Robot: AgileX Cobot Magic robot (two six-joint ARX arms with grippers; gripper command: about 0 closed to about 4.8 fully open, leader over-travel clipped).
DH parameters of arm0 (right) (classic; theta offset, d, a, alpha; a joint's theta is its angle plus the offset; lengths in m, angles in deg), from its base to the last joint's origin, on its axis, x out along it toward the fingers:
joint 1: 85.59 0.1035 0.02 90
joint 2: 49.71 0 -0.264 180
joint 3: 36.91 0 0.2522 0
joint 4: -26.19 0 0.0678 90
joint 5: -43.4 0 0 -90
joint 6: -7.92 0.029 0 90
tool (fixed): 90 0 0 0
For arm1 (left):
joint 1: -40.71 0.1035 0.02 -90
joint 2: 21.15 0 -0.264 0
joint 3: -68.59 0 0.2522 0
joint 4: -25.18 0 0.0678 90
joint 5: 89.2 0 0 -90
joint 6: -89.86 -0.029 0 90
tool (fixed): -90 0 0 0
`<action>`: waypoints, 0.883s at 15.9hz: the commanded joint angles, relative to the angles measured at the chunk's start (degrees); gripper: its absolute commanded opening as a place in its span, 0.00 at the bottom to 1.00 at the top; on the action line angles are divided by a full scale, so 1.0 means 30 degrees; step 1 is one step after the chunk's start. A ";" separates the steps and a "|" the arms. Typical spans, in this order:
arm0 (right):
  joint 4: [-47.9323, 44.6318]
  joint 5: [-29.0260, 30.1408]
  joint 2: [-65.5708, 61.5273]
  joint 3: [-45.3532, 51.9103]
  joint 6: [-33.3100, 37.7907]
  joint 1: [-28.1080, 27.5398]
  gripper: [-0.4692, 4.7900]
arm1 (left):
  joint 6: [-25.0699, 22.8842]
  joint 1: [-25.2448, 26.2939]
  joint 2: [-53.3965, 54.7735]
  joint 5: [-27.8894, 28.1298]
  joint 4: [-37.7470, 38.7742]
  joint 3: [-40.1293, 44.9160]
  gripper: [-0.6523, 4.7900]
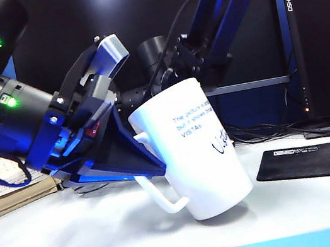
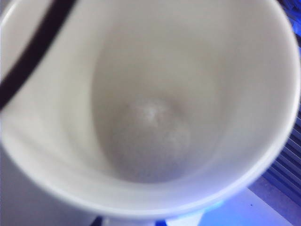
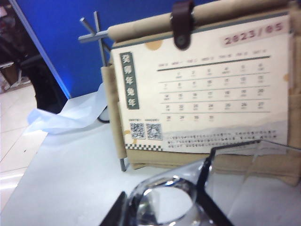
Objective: Swap the positions of the transparent plastic cup and the white ceramic cup.
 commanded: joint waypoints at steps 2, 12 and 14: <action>0.0117 0.0495 -0.0182 -0.0036 0.1049 0.0007 0.09 | -0.0051 0.0015 0.0066 0.0211 0.0466 0.0036 0.11; 0.2164 0.0918 -0.0197 -0.0007 0.2331 -0.0029 0.11 | -0.0146 0.0022 0.0066 0.0219 0.0459 0.0036 0.11; 0.2637 0.0903 -0.0306 -0.0007 0.1676 -0.0029 0.27 | -0.0386 0.0022 0.0066 0.0211 0.0474 0.0036 0.11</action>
